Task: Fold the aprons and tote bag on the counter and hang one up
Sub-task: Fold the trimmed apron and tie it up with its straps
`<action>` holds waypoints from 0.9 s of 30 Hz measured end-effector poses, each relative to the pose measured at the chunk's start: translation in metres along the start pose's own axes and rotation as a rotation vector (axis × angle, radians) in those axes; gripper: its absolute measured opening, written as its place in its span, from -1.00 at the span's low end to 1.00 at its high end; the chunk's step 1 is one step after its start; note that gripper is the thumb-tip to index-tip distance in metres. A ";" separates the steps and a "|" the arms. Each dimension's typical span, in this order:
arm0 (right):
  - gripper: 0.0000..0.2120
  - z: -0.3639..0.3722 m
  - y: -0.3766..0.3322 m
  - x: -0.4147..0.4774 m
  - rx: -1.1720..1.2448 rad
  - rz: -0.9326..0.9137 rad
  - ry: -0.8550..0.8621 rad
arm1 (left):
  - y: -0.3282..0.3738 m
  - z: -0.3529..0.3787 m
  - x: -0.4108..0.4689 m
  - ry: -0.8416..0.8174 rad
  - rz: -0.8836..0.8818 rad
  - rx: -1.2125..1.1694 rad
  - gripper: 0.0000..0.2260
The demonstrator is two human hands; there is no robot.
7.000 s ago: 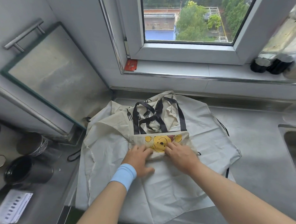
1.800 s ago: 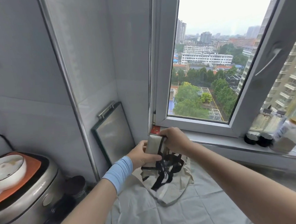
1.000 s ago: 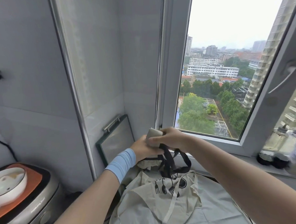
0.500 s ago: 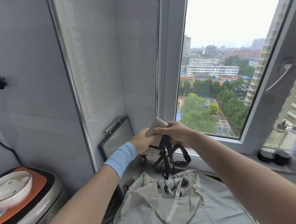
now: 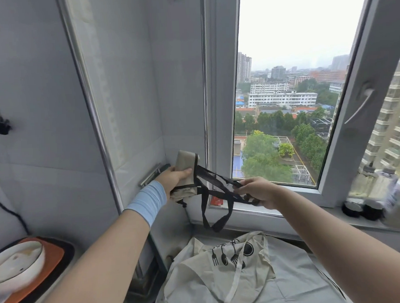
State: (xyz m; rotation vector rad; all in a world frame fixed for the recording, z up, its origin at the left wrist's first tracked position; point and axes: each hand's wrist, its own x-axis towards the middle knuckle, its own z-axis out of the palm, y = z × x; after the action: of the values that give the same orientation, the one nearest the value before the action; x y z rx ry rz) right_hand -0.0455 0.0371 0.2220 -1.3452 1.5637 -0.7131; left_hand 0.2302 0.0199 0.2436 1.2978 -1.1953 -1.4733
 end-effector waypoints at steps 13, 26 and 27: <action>-0.69 0.045 -0.024 -0.016 -0.111 -0.569 0.139 | 0.018 0.030 -0.015 -0.213 0.026 0.181 -0.72; -0.83 0.018 0.019 -0.021 -0.013 -0.287 -0.077 | 0.006 0.001 -0.007 0.067 0.008 0.091 -0.71; -0.86 0.017 0.021 -0.021 0.051 -0.291 -0.102 | 0.003 0.002 -0.008 0.063 -0.019 0.053 -0.64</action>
State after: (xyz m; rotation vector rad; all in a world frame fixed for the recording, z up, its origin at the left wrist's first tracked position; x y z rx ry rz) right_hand -0.0391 0.0644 0.2025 -1.5643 1.2750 -0.8408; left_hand 0.2288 0.0274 0.2481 1.3849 -1.1909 -1.4118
